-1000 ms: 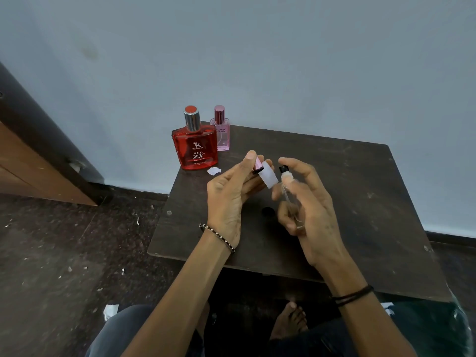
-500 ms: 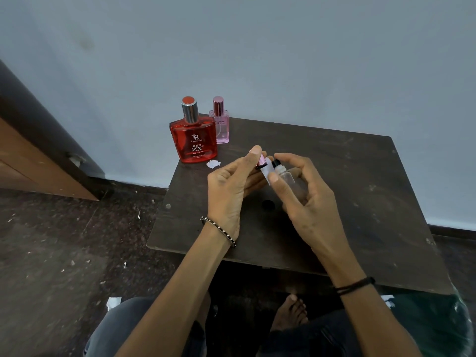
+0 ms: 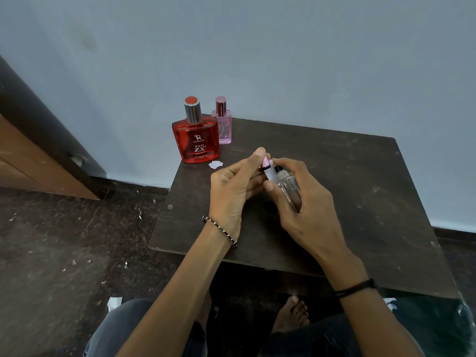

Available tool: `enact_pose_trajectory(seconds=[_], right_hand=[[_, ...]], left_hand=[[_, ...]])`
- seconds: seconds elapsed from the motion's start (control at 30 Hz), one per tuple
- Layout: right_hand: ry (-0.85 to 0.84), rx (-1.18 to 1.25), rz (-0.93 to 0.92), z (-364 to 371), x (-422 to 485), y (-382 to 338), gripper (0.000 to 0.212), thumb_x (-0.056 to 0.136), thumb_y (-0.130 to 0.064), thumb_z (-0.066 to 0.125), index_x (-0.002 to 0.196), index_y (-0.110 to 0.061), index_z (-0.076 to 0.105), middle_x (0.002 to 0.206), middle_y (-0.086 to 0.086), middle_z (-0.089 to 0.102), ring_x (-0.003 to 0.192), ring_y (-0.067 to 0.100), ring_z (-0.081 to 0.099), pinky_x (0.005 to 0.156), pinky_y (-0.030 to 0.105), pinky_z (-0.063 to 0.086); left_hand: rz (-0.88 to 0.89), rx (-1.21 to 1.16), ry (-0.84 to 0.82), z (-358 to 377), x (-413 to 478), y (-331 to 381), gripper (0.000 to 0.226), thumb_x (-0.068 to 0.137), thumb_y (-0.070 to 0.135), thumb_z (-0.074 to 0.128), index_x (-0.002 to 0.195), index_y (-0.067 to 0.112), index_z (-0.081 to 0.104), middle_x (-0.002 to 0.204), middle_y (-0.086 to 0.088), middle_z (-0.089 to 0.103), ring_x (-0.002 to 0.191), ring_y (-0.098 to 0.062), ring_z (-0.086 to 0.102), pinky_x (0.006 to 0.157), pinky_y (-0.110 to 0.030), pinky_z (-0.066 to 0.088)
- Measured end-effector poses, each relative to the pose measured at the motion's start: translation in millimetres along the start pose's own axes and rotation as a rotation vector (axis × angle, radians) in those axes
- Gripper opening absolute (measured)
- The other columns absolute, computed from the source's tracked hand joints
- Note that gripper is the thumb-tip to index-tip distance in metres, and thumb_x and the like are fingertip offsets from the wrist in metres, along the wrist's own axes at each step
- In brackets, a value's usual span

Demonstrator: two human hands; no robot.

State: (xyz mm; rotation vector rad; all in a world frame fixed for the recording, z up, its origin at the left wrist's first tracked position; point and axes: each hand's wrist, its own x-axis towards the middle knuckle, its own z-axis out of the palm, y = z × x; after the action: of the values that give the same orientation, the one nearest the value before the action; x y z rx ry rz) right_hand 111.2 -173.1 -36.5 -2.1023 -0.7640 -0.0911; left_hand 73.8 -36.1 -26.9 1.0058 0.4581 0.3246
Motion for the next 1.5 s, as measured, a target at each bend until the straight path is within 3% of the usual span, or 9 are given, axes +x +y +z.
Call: enact_pose_trajectory(seconds=[0.5, 0.7, 0.83, 1.07, 1.13, 1.27, 1.37, 1.43, 1.5], right_hand=[[0.058, -0.112, -0.041, 11.6, 2.6, 4.3, 0.039, 0.1, -0.039, 0.061, 0.132, -0.018, 0.055, 0.115, 0.003, 0.067, 0.089, 0.015, 0.065, 0.073, 0.034, 0.06], [0.099, -0.093, -0.068, 5.5, 2.8, 7.8, 0.044, 0.098, -0.044, 0.061, 0.133, -0.018, 0.055, 0.119, 0.001, 0.065, 0.097, 0.011, 0.062, 0.079, 0.012, 0.047], [0.097, -0.102, -0.088, 6.7, 2.6, 6.7, 0.045, 0.098, -0.044, 0.06, 0.134, -0.017, 0.054, 0.117, 0.003, 0.065, 0.093, 0.012, 0.062, 0.075, 0.021, 0.052], [0.028, -0.215, -0.067, 11.7, 1.2, 3.9, 0.05, 0.1, -0.038, 0.062, 0.143, -0.014, 0.05, 0.121, 0.009, 0.063, 0.087, 0.016, 0.062, 0.068, 0.034, 0.06], [0.03, -0.235, -0.057, 11.8, 1.0, 2.6, 0.05, 0.101, -0.036, 0.062, 0.142, -0.013, 0.05, 0.118, 0.01, 0.064, 0.083, 0.021, 0.066, 0.065, 0.038, 0.06], [0.047, -0.278, -0.062, 13.6, -0.4, 0.2, 0.045, 0.102, -0.035, 0.061, 0.14, -0.013, 0.051, 0.1, 0.008, 0.065, 0.07, 0.023, 0.064, 0.057, 0.042, 0.059], [0.078, -0.24, -0.055, 17.2, -2.2, -1.6, 0.044, 0.102, -0.035, 0.061, 0.139, -0.013, 0.054, 0.097, 0.007, 0.066, 0.072, 0.023, 0.064, 0.06, 0.045, 0.058], [0.114, -0.168, -0.062, 14.9, -2.1, -1.5, 0.041, 0.102, -0.037, 0.06, 0.137, -0.016, 0.055, 0.101, 0.004, 0.067, 0.079, 0.019, 0.065, 0.067, 0.039, 0.058], [0.166, -0.09, -0.058, 8.0, -1.5, -0.6, 0.039, 0.101, -0.04, 0.06, 0.134, -0.02, 0.055, 0.105, -0.004, 0.067, 0.085, 0.006, 0.065, 0.075, 0.021, 0.055]], left_hand=[[-0.01, -0.016, 0.004, 1.1, 2.7, -3.2, 0.019, 0.091, 0.026, 0.073, 0.09, 0.009, 0.082, 0.097, -0.01, 0.081, 0.082, -0.019, 0.078, 0.065, -0.023, 0.06], [-0.007, -0.006, 0.001, 1.8, 3.6, -3.7, 0.02, 0.092, 0.027, 0.073, 0.091, 0.009, 0.081, 0.096, -0.009, 0.081, 0.086, -0.02, 0.078, 0.068, -0.026, 0.061], [-0.008, -0.003, 0.002, 1.8, 4.8, -5.2, 0.021, 0.091, 0.027, 0.073, 0.091, 0.008, 0.081, 0.096, -0.011, 0.081, 0.088, -0.024, 0.078, 0.072, -0.029, 0.063], [-0.052, -0.037, -0.039, -0.7, 4.7, -4.8, 0.026, 0.092, 0.027, 0.072, 0.097, 0.002, 0.08, 0.099, -0.019, 0.079, 0.086, -0.027, 0.076, 0.063, -0.022, 0.058], [-0.055, -0.022, -0.043, -1.0, 5.2, -5.2, 0.027, 0.092, 0.027, 0.073, 0.097, 0.002, 0.08, 0.099, -0.019, 0.079, 0.081, -0.023, 0.075, 0.064, -0.022, 0.058], [-0.052, -0.009, -0.04, -1.1, 6.0, -5.8, 0.032, 0.092, 0.03, 0.072, 0.102, 0.0, 0.078, 0.103, -0.02, 0.078, 0.089, -0.03, 0.07, 0.073, -0.027, 0.061], [-0.044, -0.042, -0.033, -0.6, 6.5, -4.0, 0.028, 0.093, 0.028, 0.07, 0.099, 0.002, 0.079, 0.101, -0.017, 0.079, 0.081, -0.021, 0.075, 0.067, -0.025, 0.061], [-0.039, -0.059, -0.035, 0.1, 6.0, -3.2, 0.023, 0.093, 0.028, 0.07, 0.092, 0.008, 0.082, 0.1, -0.014, 0.08, 0.074, -0.015, 0.076, 0.067, -0.024, 0.06], [-0.033, -0.08, -0.052, -0.2, 5.4, -3.0, 0.022, 0.094, 0.028, 0.069, 0.09, 0.011, 0.082, 0.103, -0.015, 0.079, 0.08, -0.018, 0.078, 0.073, -0.027, 0.061]])
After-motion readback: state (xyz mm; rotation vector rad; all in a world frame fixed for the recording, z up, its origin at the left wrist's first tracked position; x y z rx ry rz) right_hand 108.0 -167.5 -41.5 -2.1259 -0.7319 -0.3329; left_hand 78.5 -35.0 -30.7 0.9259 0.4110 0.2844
